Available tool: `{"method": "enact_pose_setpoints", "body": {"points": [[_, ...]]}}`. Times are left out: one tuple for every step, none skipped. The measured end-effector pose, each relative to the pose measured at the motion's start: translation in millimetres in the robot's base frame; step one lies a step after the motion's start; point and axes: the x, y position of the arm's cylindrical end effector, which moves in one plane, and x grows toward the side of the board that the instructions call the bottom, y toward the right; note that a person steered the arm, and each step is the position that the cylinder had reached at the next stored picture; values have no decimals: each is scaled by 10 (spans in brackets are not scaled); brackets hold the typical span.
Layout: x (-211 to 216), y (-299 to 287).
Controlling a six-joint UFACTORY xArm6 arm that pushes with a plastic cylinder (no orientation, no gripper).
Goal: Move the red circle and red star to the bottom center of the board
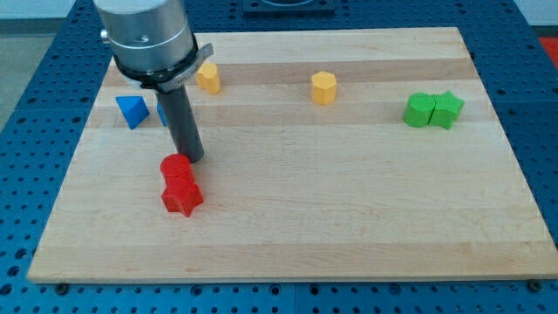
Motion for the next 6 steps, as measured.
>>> {"method": "enact_pose_setpoints", "body": {"points": [[31, -198], [181, -412], [258, -409], [231, -468], [288, -965], [508, -889]]}}
